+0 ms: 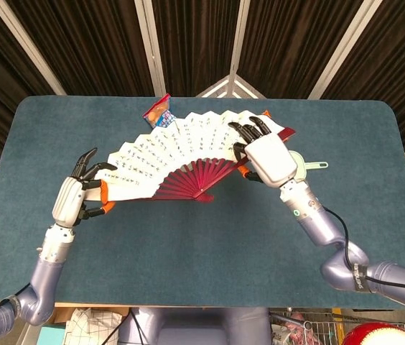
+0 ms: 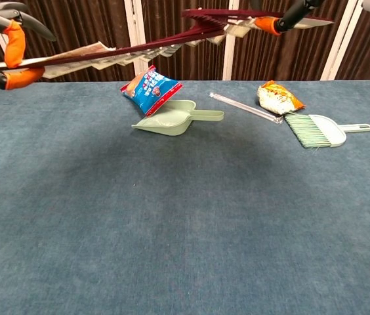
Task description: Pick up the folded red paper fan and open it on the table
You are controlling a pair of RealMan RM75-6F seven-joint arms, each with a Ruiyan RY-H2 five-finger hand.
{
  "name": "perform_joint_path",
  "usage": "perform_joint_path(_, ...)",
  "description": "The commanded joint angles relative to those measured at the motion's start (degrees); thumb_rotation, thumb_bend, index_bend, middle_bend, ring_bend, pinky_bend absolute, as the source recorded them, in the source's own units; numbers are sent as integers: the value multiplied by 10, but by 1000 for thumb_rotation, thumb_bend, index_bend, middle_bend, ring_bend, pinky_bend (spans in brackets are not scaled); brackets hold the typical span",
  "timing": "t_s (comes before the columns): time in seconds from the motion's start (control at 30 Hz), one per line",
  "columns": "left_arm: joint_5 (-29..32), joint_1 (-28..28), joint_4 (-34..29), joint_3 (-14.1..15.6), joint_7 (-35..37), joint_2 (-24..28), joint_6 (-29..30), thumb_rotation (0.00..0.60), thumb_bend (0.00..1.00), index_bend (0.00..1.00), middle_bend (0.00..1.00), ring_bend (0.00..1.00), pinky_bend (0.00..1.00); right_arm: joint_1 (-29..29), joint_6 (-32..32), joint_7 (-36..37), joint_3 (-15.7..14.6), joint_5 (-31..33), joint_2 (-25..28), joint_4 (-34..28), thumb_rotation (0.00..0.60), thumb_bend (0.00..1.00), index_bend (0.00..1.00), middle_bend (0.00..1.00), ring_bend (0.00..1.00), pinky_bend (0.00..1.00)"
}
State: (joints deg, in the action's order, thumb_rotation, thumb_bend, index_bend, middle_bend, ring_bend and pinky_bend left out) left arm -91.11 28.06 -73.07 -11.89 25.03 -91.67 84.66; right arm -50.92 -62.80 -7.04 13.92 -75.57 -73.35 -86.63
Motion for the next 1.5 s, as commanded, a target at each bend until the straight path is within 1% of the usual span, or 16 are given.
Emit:
perform_joint_path(0.03,-5,4,20,4,-11,-14,8,600,475,732,305,0,0,6,0,4,-3,-2,-7,16,600,571,1000,182,247,141)
perform_joint_path(0.5,-31,20,99,14,-56,-59,45,600,474,708,304,0,0,24,-4,30,-13,-26,-28,62,600,575,1000,183,248,141)
perform_joint_path(0.87,-26,22,130,23,-63,-78,43,600,473,704,295,0,0,40,-2,51,-21,-30,-39,98,600,577,1000,186,247,141)
perform_joint_path(1.0,-29,20,143,32,-71,-87,45,600,471,704,291,0,0,44,-2,57,-23,-29,-45,112,600,577,1000,186,247,141)
perform_joint_path(1.17,-32,23,163,36,-85,-102,49,600,467,703,287,0,0,51,1,64,-24,-24,-52,129,600,577,1000,186,247,141)
perform_joint_path(1.37,-31,29,183,38,-86,-122,47,600,465,704,284,0,0,56,11,70,-34,-30,-64,153,600,577,1000,186,248,141)
perform_joint_path(1.43,-32,30,192,41,-87,-127,47,600,465,695,276,0,0,58,17,72,-37,-30,-67,162,600,577,1000,186,248,141)
perform_joint_path(1.47,-32,31,195,41,-87,-127,47,600,464,675,266,0,0,58,23,73,-39,-29,-66,165,600,577,993,186,247,141)
perform_joint_path(1.5,-33,31,197,42,-88,-128,47,600,462,630,247,0,0,59,32,72,-41,-26,-64,165,600,577,969,185,246,141)
